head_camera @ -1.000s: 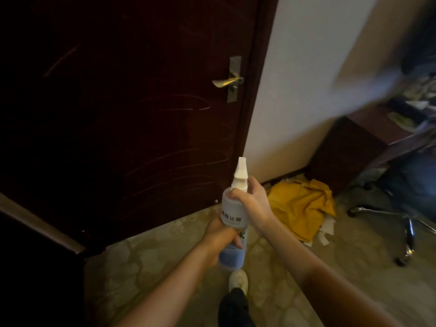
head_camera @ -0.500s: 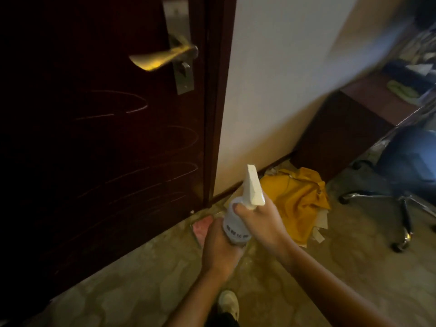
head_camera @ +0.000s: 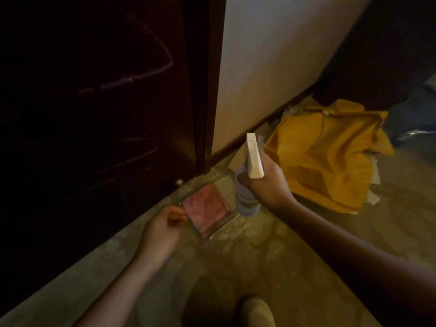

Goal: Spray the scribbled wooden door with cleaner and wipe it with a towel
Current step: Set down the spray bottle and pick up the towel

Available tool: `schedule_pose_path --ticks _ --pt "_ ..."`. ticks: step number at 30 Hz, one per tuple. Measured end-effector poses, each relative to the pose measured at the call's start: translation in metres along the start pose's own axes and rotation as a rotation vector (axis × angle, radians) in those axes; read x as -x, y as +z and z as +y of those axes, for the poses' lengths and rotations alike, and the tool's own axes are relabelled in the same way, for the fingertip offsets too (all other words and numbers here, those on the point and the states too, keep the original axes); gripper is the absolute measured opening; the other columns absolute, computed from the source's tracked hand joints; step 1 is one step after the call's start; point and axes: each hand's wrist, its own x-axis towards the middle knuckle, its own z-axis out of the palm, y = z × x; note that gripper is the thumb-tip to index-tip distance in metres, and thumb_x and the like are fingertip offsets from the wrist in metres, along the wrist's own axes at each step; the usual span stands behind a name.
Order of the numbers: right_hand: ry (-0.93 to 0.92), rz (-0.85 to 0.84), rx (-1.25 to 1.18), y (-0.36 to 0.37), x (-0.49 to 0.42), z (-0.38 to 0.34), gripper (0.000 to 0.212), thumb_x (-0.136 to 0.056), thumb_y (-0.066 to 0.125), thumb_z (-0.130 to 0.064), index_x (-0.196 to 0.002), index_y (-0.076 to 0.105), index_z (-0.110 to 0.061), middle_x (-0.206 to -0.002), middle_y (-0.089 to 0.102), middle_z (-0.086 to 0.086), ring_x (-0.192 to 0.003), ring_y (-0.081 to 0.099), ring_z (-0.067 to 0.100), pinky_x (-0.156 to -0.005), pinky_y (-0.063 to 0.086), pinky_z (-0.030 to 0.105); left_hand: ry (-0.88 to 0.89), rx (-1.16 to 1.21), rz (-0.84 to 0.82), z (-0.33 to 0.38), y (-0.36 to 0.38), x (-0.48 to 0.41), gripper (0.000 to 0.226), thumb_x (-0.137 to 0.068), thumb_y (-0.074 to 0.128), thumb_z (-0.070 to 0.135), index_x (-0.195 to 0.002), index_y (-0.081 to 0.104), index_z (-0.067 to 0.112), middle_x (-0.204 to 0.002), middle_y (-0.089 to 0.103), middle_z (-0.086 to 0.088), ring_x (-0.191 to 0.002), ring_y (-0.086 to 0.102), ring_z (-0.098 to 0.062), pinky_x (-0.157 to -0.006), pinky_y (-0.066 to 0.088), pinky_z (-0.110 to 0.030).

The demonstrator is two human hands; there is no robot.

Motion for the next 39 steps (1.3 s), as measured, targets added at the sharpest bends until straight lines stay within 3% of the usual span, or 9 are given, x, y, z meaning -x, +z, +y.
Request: schedule_pose_path --ticks 5,10,15,20,27,30,33,36,39 --pt "0.062 0.029 -0.030 0.065 -0.040 0.109 0.017 -0.073 0.067 -0.007 -0.084 0.055 -0.011 -0.071 0.053 -0.006 -0.068 0.054 0.012 -0.059 0.045 0.031 0.182 -0.147 -0.054 -0.094 0.052 -0.083 0.038 -0.078 0.060 -0.008 -0.073 0.056 0.030 -0.079 0.065 0.008 -0.075 0.062 -0.008 -0.078 0.048 -0.030" --pt "0.000 0.025 -0.027 0.112 -0.067 0.171 0.024 -0.073 0.066 -0.006 -0.071 0.048 -0.022 -0.064 0.049 -0.010 -0.057 0.049 -0.005 -0.048 0.036 0.010 0.201 -0.012 -0.016 -0.130 0.096 -0.158 0.040 -0.078 0.055 -0.015 -0.072 0.055 0.025 -0.077 0.061 0.006 -0.070 0.057 -0.005 -0.074 0.045 -0.028" --pt "0.022 0.091 -0.107 0.123 -0.097 0.190 0.012 -0.074 0.064 -0.008 -0.083 0.055 -0.012 -0.074 0.056 0.000 -0.069 0.053 0.015 -0.062 0.049 0.038 0.259 0.104 -0.146 -0.102 0.145 -0.205 0.041 -0.079 0.058 -0.012 -0.107 0.052 0.018 -0.103 0.059 -0.004 -0.092 0.058 -0.016 -0.083 0.048 -0.029" --pt "0.027 0.119 -0.138 0.114 -0.106 0.199 0.014 -0.077 0.064 -0.008 -0.076 0.054 -0.018 -0.073 0.057 -0.004 -0.066 0.052 0.006 -0.057 0.044 0.023 0.446 0.060 -0.178 -0.077 0.182 -0.211 0.051 -0.078 0.051 -0.023 -0.117 0.047 0.010 -0.092 0.055 0.006 -0.072 0.061 0.010 -0.062 0.048 -0.009" --pt "0.000 0.150 -0.151 0.105 -0.114 0.213 0.029 -0.075 0.067 -0.005 -0.075 0.049 -0.028 -0.072 0.056 -0.008 -0.064 0.055 -0.003 -0.053 0.045 0.018 0.306 0.212 -0.157 -0.067 0.207 -0.227 0.031 -0.076 0.063 0.020 -0.099 0.052 0.036 -0.098 0.057 0.009 -0.094 0.057 -0.011 -0.079 0.051 -0.026" --pt "0.020 0.126 -0.166 0.104 -0.116 0.216 0.036 -0.075 0.067 -0.004 -0.081 0.048 -0.034 -0.079 0.056 -0.010 -0.071 0.055 0.001 -0.060 0.045 0.021 0.268 0.289 -0.158 -0.070 0.205 -0.225 0.032 -0.066 0.060 0.034 -0.092 0.052 0.051 -0.104 0.060 0.010 -0.101 0.059 -0.013 -0.087 0.052 -0.040" --pt "0.011 0.038 -0.162 0.102 -0.114 0.217 0.046 -0.077 0.065 -0.004 -0.090 0.045 -0.044 -0.087 0.056 -0.011 -0.081 0.054 0.005 -0.069 0.048 0.028 0.298 0.244 -0.183 -0.078 0.200 -0.227 0.045 -0.079 0.061 0.002 -0.105 0.051 0.038 -0.104 0.058 0.011 -0.102 0.058 -0.010 -0.086 0.051 -0.028" --pt "0.071 0.006 -0.179 0.097 -0.111 0.219 0.046 -0.080 0.066 -0.009 -0.106 0.044 -0.040 -0.095 0.054 -0.011 -0.090 0.054 0.009 -0.077 0.048 0.032 0.307 0.108 -0.153 -0.096 0.183 -0.230 0.054 -0.082 0.057 -0.003 -0.128 0.046 0.021 -0.116 0.050 0.011 -0.113 0.049 -0.006 -0.093 0.044 -0.022" --pt "0.127 0.050 -0.242 0.092 -0.099 0.228 0.068 -0.079 0.070 -0.014 -0.135 0.033 -0.026 -0.119 0.050 -0.011 -0.110 0.049 0.008 -0.085 0.048 0.028 0.324 -0.013 -0.144 -0.121 0.156 -0.230 0.045 -0.084 0.055 -0.004 -0.120 0.049 0.021 -0.109 0.052 0.017 -0.104 0.052 -0.001 -0.087 0.041 -0.013"
